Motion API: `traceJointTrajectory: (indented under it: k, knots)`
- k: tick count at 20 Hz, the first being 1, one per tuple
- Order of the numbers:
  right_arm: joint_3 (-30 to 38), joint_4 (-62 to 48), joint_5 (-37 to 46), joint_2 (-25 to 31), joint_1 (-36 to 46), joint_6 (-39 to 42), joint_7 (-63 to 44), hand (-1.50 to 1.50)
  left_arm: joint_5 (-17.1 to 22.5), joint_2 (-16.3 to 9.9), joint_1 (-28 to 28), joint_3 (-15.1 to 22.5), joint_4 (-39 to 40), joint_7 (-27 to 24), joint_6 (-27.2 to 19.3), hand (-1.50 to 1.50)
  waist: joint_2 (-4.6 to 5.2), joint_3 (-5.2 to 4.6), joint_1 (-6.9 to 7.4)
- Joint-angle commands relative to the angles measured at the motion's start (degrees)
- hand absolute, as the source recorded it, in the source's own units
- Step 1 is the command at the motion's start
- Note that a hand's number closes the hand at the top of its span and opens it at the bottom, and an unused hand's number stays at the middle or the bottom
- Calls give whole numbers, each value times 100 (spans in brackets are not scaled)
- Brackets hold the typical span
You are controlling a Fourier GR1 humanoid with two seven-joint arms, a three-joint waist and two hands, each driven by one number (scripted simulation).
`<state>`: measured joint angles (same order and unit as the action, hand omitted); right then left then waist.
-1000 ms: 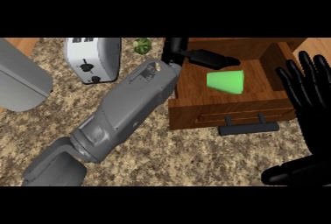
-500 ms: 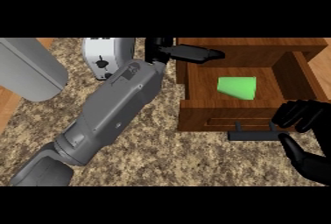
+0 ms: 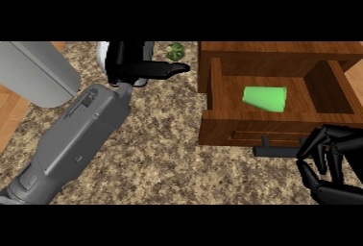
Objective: Pick up the cup, place it into the drawer and close the drawer
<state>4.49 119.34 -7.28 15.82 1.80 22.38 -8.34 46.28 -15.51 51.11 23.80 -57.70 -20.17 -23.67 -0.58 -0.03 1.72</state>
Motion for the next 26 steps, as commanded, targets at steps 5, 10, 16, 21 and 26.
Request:
traceJointTrajectory:
  k: [5,10,16,21,26]
  knots:
    - [-413,-128,987,14,-152,-38,-57,150,78,-927,-1906,-322,-1729,143,255,-150,33,0,-70]
    - [-973,-552,2373,241,232,-128,517,150,221,-1327,-2692,-463,-2543,242,618,-150,19,0,65]
    - [-1556,-1795,4025,466,356,-683,1626,150,195,-1435,-3192,-801,-2181,-173,1221,-150,77,3,-67]
    - [-1967,-2967,4829,-1,689,-1431,1962,150,131,-1731,-4013,-1012,-2867,-115,1516,-150,64,5,-57]
    - [-1567,-4041,4952,128,1371,-1292,2067,-150,76,-1637,-4184,-1398,-2587,-208,2035,-150,66,3,-121]
